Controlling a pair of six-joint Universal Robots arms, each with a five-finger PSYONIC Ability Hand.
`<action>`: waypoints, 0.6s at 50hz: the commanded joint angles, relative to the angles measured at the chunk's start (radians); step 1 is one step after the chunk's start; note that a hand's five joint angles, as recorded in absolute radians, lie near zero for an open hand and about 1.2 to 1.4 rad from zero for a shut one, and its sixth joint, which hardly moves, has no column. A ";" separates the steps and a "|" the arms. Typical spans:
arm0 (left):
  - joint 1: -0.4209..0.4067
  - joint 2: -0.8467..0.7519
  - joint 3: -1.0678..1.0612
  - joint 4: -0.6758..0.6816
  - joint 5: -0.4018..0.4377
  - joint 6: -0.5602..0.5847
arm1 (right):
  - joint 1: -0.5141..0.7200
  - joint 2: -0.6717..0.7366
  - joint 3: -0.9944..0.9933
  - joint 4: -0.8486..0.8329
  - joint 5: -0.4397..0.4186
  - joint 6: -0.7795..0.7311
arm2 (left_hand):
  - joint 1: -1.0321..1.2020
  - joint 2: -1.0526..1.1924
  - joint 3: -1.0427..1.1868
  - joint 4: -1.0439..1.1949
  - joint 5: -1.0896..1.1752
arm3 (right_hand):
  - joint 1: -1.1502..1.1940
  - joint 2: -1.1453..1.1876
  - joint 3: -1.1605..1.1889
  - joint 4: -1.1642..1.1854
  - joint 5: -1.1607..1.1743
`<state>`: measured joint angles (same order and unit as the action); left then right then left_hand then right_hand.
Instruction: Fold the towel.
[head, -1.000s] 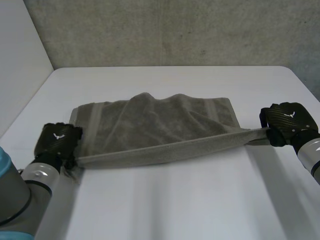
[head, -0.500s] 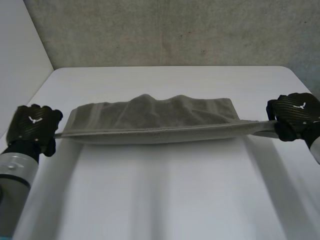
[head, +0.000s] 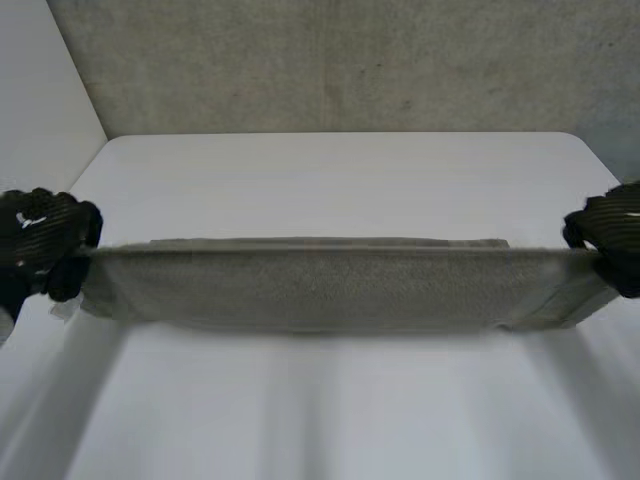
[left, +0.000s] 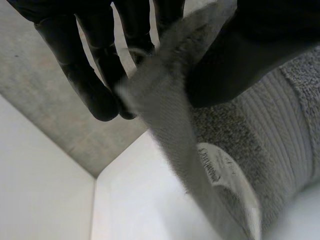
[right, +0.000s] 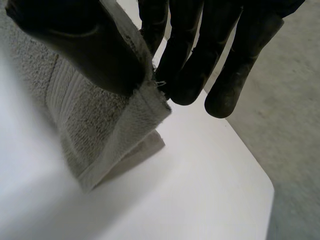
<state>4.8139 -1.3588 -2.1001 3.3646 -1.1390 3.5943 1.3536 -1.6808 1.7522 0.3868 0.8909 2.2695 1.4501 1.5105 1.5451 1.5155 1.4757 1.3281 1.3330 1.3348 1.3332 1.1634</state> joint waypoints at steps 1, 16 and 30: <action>-0.115 -0.336 0.172 0.098 -0.062 -0.028 | 0.217 0.295 -0.182 -0.063 0.185 0.018 | -0.054 -0.114 -0.149 -0.119 -0.254 | 0.068 0.063 0.061 0.063 0.058; -0.220 -0.873 0.670 0.098 -0.258 -0.034 | 0.318 0.756 -0.603 -0.243 0.336 0.162 | -0.054 -0.114 -0.149 -0.119 -0.254 | 0.068 0.063 0.061 0.063 0.058; -0.295 -0.898 0.746 0.084 -0.355 -0.091 | 0.409 0.902 -0.692 -0.408 0.539 0.193 | -1.276 -1.336 -1.371 -1.341 -1.476 | -1.154 -1.158 -1.160 -1.159 -1.163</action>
<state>4.5481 -2.3111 -1.3154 3.4492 -1.4875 3.5401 1.7372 -0.7858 1.0351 -0.0108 1.3660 2.4547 0.3116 0.3522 0.3562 0.3288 0.3249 0.2816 0.2673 0.2743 0.2787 0.0684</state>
